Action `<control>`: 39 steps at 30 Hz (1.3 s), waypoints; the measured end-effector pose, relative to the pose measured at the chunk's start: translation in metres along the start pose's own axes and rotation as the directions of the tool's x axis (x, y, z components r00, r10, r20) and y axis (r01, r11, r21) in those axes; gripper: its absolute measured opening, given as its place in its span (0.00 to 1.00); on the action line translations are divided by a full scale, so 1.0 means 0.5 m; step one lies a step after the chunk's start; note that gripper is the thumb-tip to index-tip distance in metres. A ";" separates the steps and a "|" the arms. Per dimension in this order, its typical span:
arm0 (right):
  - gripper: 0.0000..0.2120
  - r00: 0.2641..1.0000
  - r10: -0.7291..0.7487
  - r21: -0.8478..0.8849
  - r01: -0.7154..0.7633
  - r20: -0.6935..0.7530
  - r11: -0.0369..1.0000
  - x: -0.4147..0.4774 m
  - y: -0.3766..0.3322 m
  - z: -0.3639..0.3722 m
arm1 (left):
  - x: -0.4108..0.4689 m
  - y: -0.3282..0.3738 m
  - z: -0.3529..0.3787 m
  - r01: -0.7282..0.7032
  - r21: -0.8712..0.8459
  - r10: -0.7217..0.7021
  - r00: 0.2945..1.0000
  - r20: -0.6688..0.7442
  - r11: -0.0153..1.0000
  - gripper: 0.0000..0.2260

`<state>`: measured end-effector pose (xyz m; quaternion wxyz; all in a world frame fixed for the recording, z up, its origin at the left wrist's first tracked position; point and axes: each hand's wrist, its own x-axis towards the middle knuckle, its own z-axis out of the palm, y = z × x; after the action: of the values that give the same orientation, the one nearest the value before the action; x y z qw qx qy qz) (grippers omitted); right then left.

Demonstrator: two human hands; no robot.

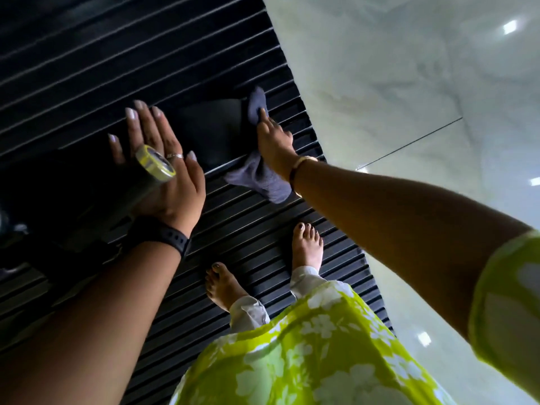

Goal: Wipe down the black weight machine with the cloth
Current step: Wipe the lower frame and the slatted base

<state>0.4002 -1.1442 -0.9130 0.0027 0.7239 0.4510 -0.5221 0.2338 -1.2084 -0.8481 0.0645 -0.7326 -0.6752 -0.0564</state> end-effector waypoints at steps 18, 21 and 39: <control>0.24 0.999 0.009 0.016 -0.009 0.031 1.000 0.030 -0.001 0.004 | 0.005 -0.001 0.004 0.008 0.057 -0.016 0.990 0.144 0.998 0.16; 0.25 0.997 0.069 -0.003 -0.069 -0.018 0.998 0.007 -0.005 0.023 | 0.001 -0.005 0.001 0.029 0.075 -0.048 0.963 0.267 0.997 0.25; 0.28 0.667 -0.635 -0.655 0.685 0.390 0.319 -0.168 -0.118 0.013 | -0.123 0.030 -0.184 -0.167 -0.235 0.205 0.968 0.144 0.958 0.28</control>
<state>0.3525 -1.1669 -0.8245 0.1066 0.3870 0.8788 -0.2579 0.2442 -1.2857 -0.7679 -0.0689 -0.7978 -0.5957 -0.0631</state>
